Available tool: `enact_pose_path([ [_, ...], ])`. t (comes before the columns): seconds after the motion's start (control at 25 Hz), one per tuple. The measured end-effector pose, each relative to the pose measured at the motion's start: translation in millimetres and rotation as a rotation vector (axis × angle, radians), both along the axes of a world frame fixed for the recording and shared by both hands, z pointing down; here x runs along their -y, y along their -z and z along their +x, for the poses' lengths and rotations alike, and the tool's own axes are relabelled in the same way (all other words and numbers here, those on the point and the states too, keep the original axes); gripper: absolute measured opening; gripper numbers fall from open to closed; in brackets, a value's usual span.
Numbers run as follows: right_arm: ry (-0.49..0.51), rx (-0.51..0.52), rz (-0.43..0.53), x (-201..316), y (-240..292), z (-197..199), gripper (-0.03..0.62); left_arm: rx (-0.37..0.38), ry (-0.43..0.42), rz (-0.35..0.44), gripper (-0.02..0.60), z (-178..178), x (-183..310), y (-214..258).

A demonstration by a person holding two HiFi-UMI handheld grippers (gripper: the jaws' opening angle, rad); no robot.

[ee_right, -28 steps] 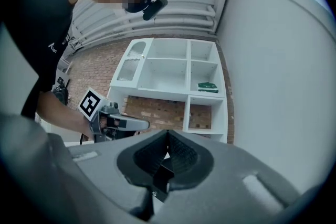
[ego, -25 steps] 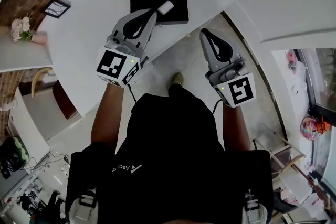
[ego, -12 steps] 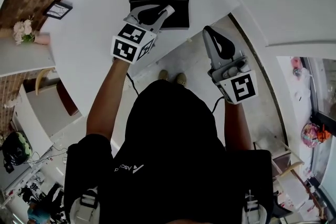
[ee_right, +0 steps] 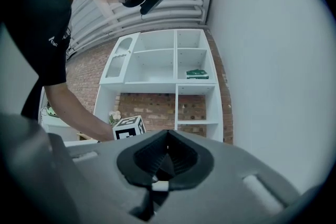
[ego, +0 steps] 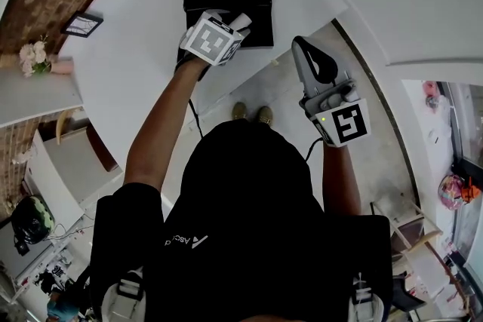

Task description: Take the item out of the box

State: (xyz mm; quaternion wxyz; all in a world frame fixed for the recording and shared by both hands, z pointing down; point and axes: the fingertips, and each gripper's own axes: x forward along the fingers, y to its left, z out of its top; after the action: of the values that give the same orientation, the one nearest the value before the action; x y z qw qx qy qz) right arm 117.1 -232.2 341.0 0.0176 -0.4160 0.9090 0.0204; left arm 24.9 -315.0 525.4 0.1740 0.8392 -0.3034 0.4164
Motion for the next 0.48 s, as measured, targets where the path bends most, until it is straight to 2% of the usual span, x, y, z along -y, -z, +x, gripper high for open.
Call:
enact_pose_path([
  [0.08,-0.005,0.003,0.000,3.8,-3.1,1.9,0.000,0.031,-0.002,-0.036,0.239,-0.2,1.8,-14.9],
  [0.48,-0.027,0.010,-0.030,12.4,-15.5,12.4,0.000,0.083,-0.014,-0.137,0.239,6.8,17.2,-62.0],
])
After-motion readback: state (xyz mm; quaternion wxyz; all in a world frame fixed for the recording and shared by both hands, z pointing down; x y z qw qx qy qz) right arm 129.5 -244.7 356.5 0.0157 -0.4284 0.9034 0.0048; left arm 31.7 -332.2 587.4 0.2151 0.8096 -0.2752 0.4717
